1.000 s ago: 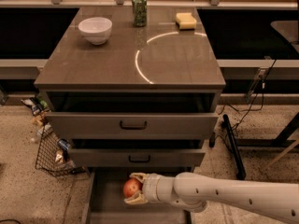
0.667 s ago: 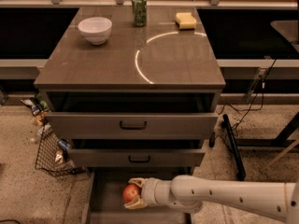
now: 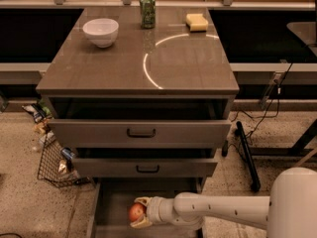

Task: Place apple into bottom drawer

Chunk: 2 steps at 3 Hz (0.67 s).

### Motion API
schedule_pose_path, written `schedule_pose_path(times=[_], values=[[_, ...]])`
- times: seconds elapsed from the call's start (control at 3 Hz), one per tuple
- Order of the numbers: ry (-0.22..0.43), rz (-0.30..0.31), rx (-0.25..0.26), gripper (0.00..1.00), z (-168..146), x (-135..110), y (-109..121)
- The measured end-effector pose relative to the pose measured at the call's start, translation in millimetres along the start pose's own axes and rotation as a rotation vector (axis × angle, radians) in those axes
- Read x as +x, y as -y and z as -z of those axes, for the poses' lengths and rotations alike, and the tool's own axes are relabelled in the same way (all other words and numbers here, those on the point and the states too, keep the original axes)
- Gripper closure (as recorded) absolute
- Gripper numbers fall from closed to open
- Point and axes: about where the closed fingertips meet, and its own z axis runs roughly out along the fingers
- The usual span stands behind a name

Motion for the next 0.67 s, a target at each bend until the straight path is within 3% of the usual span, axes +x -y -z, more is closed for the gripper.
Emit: schedule_pose_path(times=[0.67], values=[[-0.031,-0.048,0.008,1.00,-52.1,48.9,-5.6]])
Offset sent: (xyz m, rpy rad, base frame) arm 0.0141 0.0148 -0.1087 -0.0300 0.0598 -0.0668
